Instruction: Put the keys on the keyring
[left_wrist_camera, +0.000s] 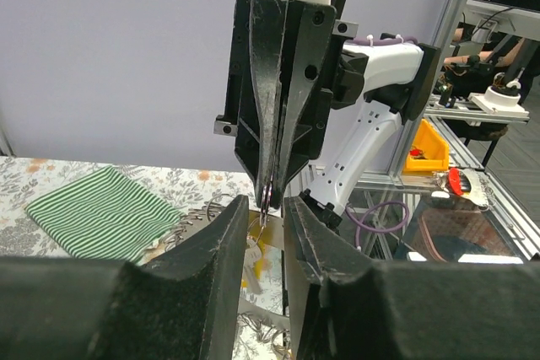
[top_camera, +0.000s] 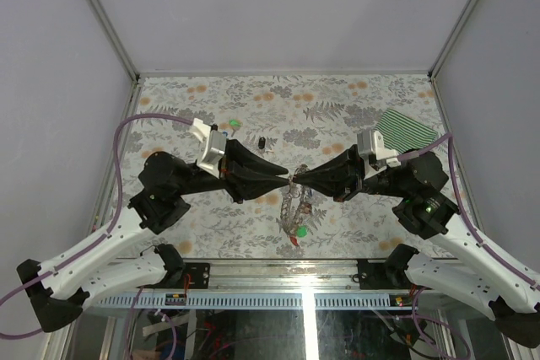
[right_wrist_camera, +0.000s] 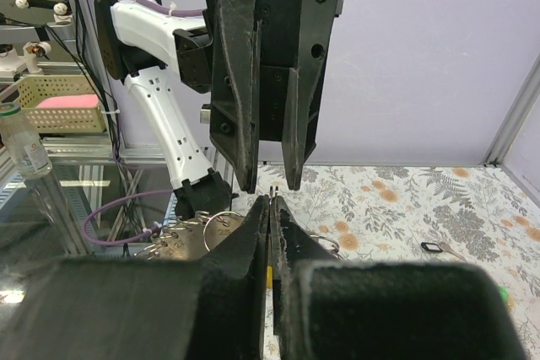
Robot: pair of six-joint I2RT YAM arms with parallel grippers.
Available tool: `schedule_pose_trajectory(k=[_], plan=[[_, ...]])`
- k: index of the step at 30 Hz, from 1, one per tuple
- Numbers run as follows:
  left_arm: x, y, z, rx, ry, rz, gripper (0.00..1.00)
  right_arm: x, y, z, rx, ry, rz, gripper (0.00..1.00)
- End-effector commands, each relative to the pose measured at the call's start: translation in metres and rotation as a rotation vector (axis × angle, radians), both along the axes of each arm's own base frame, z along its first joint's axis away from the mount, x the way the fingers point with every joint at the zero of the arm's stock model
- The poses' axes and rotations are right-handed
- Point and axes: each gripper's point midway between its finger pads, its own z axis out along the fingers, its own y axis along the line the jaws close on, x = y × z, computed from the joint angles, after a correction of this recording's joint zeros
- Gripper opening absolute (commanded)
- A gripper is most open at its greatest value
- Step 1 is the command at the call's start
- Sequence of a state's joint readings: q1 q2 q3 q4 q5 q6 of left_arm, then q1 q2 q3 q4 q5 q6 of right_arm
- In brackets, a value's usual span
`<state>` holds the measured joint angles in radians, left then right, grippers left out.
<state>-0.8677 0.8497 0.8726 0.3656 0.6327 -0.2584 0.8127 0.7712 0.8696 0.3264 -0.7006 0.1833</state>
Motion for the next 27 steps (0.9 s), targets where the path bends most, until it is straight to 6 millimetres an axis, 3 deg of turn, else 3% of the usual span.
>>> schedule_pose_trajectory(k=[1, 12, 19, 24, 27], plan=[[-0.0042, -0.0009, 0.0053, -0.03, -0.026, -0.028, 0.25, -0.0154, -0.0146, 0.051, 0.134, -0.136, 0.005, 0.0], [-0.0024, -0.0059, -0.0039, -0.009, -0.007, -0.04, 0.23, -0.0169, -0.0157, 0.0541, 0.14, -0.139, 0.008, 0.0], [-0.0026, -0.008, -0.0037, -0.005, -0.009, -0.051, 0.16, -0.0166, -0.0148, 0.0525, 0.136, -0.137, 0.011, 0.0], [-0.0034, -0.0081, -0.002, -0.006, -0.012, -0.055, 0.02, -0.0164, -0.0144, 0.0513, 0.13, -0.137, 0.011, 0.0], [-0.003, -0.008, -0.0018, 0.001, -0.01, -0.053, 0.0, -0.0152, -0.0143, 0.0482, 0.118, -0.136, 0.005, 0.0]])
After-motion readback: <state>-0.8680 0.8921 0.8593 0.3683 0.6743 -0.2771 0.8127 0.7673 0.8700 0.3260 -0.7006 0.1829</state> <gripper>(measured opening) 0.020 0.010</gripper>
